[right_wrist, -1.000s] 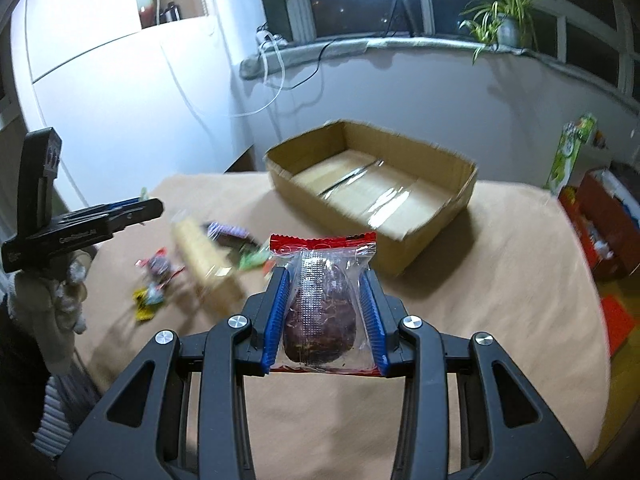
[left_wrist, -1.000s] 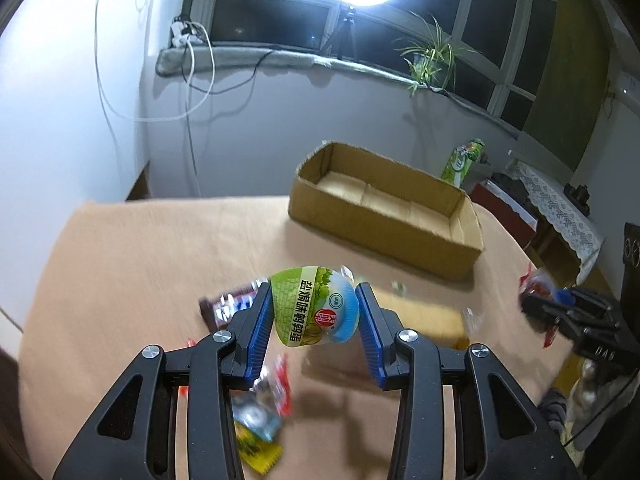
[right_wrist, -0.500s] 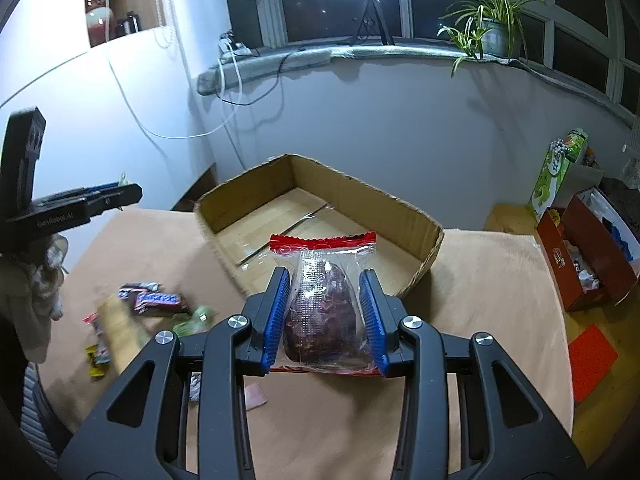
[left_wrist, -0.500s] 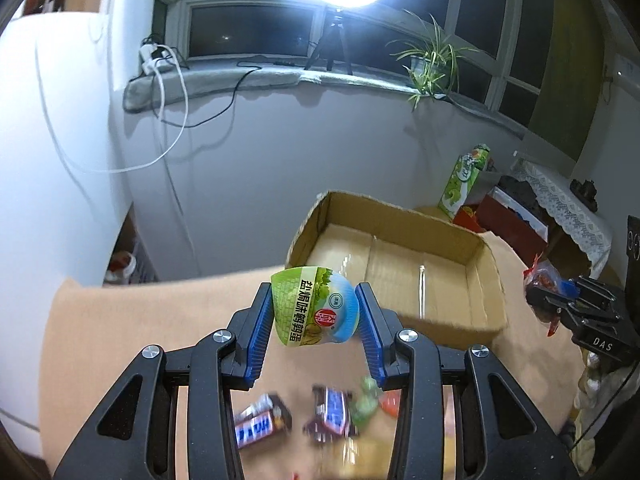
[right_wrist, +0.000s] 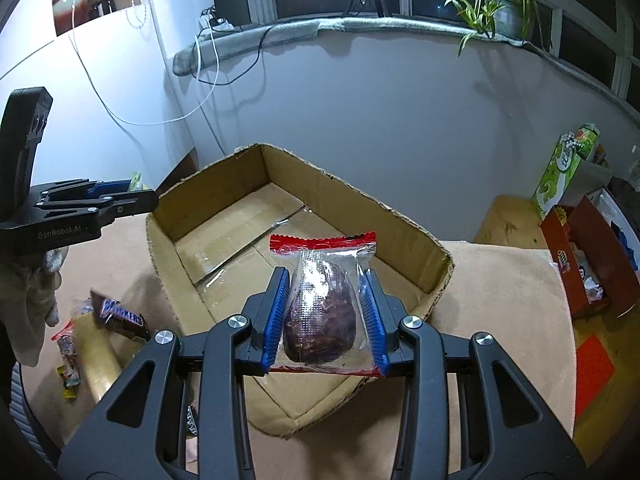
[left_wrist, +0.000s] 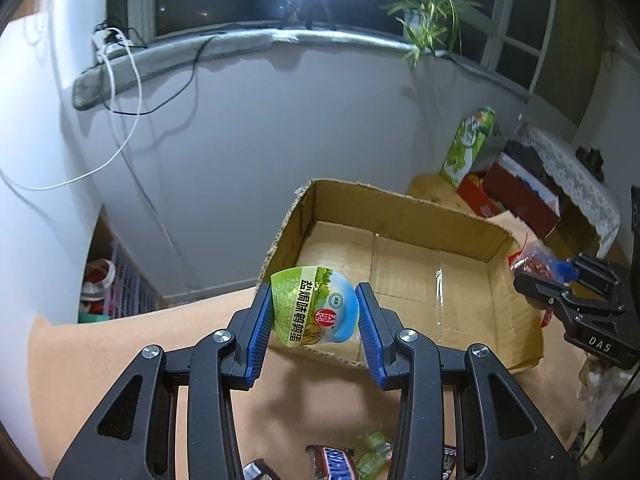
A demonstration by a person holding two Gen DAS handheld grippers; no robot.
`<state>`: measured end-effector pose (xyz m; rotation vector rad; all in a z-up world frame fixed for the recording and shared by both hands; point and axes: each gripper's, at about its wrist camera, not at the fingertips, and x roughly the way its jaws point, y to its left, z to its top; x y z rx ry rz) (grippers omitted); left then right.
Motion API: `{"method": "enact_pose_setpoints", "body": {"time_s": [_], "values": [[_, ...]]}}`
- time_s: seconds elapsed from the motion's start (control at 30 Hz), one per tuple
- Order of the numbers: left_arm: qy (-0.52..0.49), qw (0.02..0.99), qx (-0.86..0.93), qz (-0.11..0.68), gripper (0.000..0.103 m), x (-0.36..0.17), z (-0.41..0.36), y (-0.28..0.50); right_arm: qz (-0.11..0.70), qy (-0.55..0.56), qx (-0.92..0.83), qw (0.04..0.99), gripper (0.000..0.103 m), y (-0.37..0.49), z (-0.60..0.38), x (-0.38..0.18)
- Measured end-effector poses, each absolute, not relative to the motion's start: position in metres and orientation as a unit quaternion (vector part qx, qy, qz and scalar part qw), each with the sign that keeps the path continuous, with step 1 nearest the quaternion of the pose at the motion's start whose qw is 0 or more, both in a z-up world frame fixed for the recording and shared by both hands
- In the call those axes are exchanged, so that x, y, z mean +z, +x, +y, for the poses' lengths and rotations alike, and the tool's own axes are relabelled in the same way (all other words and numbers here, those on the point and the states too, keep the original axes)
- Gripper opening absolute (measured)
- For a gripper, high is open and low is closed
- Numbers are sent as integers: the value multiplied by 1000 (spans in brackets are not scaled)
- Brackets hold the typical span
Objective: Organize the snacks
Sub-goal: 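Carry the pastry into the box with the right tool while the left carries the cup, then open both tools and withdraw them from the box toward the snacks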
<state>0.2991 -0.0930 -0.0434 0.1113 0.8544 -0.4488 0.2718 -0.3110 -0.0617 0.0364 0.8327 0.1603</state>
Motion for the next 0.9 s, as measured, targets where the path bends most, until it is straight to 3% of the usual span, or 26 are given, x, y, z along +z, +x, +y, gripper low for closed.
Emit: {"method": "enact_pose_setpoints", "body": {"time_s": [0.2, 0.27, 0.33, 0.43, 0.9], "values": [[54, 879, -223, 419, 43, -48, -102, 306, 409, 11, 75, 909, 41, 277, -312, -69], [50, 875, -228, 423, 47, -48, -104, 310, 406, 10, 69, 911, 60, 278, -313, -68], [50, 875, -226, 425, 49, -49, -107, 311, 401, 10, 65, 914, 65, 277, -315, -67], [49, 877, -221, 425, 53, -49, -107, 313, 400, 10, 65, 914, 65, 275, -316, -65], [46, 885, -220, 407, 53, -29, -100, 293, 387, 5, 71, 919, 65, 248, -306, -46]]}}
